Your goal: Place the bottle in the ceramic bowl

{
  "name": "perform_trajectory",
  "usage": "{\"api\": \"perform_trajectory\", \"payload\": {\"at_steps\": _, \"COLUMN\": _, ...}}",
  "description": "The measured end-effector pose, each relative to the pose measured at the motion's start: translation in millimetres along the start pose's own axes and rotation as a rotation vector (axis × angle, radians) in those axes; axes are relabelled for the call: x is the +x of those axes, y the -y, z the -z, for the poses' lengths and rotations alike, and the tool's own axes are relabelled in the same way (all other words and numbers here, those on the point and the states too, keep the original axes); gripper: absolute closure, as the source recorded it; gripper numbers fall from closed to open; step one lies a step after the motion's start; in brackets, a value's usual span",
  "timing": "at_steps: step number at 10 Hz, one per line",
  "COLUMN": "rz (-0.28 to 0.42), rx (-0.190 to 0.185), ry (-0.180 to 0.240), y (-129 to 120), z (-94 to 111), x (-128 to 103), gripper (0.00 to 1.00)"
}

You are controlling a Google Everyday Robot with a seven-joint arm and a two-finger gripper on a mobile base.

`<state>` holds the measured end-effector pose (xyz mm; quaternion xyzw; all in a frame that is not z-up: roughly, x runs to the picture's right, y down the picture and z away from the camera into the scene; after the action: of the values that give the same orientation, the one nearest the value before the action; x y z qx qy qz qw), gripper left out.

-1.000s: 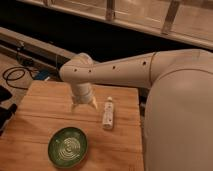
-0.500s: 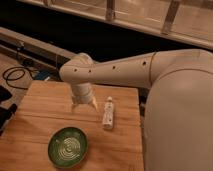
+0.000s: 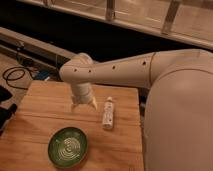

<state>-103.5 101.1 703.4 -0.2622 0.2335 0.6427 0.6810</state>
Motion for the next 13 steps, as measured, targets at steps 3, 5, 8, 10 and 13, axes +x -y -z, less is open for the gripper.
{"api": "perform_trajectory", "payload": {"at_steps": 3, "rz": 0.0, "rx": 0.0, "ry": 0.0, "y": 0, "z": 0, "x": 0, "gripper": 0.35}}
{"api": "perform_trajectory", "payload": {"at_steps": 5, "rz": 0.0, "rx": 0.0, "ry": 0.0, "y": 0, "z": 0, "x": 0, "gripper": 0.35}}
{"api": "perform_trajectory", "payload": {"at_steps": 8, "rz": -0.013, "rx": 0.023, "ry": 0.018, "y": 3, "z": 0, "x": -3, "gripper": 0.35}}
{"api": "perform_trajectory", "payload": {"at_steps": 10, "rz": -0.049, "rx": 0.043, "ry": 0.038, "y": 12, "z": -2, "x": -14, "gripper": 0.35}}
{"api": "perform_trajectory", "payload": {"at_steps": 13, "rz": -0.153, "rx": 0.06, "ry": 0.092, "y": 71, "z": 4, "x": -52, "gripper": 0.35}}
